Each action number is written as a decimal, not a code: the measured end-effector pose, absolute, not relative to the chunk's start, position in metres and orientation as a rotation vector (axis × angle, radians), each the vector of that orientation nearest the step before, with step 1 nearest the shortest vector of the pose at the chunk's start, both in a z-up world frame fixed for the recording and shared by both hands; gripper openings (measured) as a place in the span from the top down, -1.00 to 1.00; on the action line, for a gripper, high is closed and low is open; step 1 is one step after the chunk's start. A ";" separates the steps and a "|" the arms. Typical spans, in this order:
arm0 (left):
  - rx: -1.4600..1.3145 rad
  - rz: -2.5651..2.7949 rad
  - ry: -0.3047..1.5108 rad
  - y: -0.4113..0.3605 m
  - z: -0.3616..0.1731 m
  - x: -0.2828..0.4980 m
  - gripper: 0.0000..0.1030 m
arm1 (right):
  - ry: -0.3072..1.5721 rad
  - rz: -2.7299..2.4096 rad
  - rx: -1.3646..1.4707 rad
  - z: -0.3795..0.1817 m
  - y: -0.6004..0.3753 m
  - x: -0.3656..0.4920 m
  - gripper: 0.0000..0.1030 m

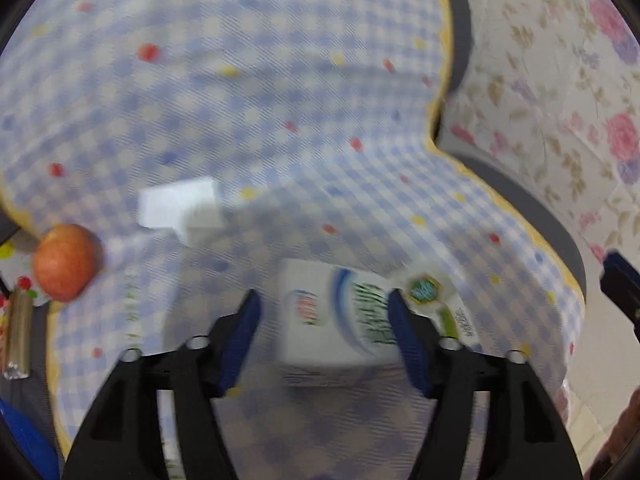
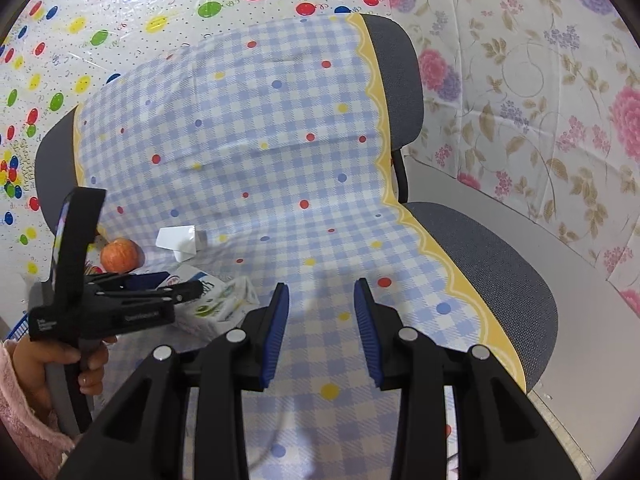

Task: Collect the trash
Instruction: 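Lower the left tool onto the white card and close it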

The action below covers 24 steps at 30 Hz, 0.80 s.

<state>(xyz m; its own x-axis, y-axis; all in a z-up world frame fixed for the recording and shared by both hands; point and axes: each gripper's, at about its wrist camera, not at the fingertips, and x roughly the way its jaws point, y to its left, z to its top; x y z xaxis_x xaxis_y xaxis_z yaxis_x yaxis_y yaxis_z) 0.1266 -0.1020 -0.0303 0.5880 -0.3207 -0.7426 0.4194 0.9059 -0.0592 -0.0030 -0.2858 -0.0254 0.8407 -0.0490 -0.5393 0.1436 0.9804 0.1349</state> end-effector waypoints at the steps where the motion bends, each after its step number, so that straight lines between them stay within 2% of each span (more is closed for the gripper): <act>1: 0.114 -0.382 0.805 -0.090 -0.025 0.132 -0.42 | 0.558 -0.102 0.170 -0.024 -0.285 -0.005 0.33; 4: 0.046 -0.299 0.773 -0.059 -0.020 0.153 -0.53 | 0.547 -0.101 0.157 -0.022 -0.283 -0.010 0.26; 12: 0.023 -0.246 0.837 -0.045 -0.051 0.223 -0.55 | 0.583 -0.101 0.157 -0.033 -0.283 0.002 0.25; 14: 0.015 -0.258 0.851 -0.048 -0.057 0.236 -0.71 | 0.592 -0.103 0.155 -0.036 -0.284 0.006 0.23; 20: 0.007 -0.279 0.932 -0.058 -0.075 0.267 -0.71 | 0.621 -0.099 0.143 -0.045 -0.283 0.018 0.22; 22: -0.007 -0.284 0.920 -0.056 -0.074 0.268 -0.61 | 0.625 -0.095 0.137 -0.046 -0.281 0.019 0.22; 23: -0.013 -0.286 0.915 -0.056 -0.073 0.266 -0.28 | 0.626 -0.092 0.135 -0.047 -0.281 0.019 0.22; 24: -0.017 -0.289 0.917 -0.055 -0.072 0.264 -0.24 | 0.625 -0.091 0.135 -0.046 -0.280 0.018 0.22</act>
